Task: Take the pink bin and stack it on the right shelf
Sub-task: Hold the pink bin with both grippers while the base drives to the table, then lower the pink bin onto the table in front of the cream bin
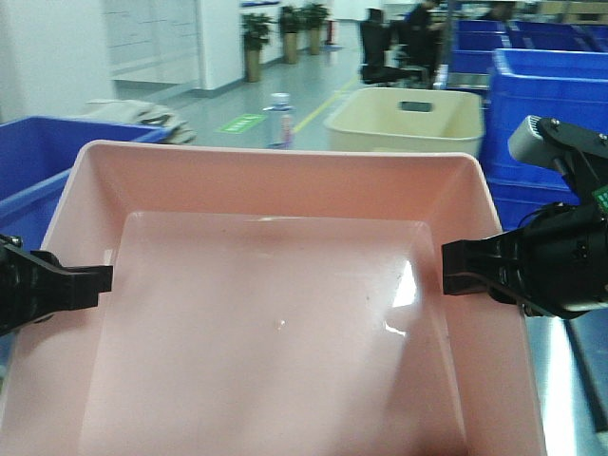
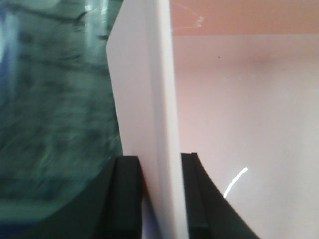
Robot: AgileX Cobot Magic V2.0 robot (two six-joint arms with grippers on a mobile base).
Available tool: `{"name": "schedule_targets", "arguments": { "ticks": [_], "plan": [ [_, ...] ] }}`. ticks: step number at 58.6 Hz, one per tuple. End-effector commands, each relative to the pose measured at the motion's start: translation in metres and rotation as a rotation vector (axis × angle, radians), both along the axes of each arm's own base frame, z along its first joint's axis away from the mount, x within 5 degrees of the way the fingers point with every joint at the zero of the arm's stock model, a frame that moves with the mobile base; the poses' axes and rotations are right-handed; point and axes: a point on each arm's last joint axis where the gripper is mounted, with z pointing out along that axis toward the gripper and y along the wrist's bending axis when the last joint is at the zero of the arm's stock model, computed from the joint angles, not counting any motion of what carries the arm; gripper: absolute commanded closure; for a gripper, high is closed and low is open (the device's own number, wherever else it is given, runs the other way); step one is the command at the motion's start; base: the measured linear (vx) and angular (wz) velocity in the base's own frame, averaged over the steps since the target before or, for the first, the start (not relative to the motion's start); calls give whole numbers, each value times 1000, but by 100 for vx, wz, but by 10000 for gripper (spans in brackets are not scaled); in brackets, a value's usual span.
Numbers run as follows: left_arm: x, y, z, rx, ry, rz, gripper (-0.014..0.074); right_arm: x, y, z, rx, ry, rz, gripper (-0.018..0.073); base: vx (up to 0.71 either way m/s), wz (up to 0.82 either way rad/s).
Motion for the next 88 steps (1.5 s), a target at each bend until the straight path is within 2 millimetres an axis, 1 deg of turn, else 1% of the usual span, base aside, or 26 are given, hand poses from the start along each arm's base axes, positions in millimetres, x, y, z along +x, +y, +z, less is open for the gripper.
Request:
{"name": "schedule_targets", "arguments": {
  "ticks": [1, 24, 39, 88],
  "plan": [
    [-2, 13, 22, 67, -169, 51, 598, -1, -21, 23, -114, -179, -77, 568, 34, -64],
    [-2, 13, 22, 67, -169, 51, 598, -1, -21, 23, -114, -179, -77, 568, 30, -55],
    [-2, 13, 22, 67, -170, 51, 598, -1, -21, 23, -114, -179, -77, 568, 20, -35],
    [-2, 13, 22, 67, -170, 51, 598, 0, -21, 25, -110, -196, -80, 568, 3, -4]
  ]
}}
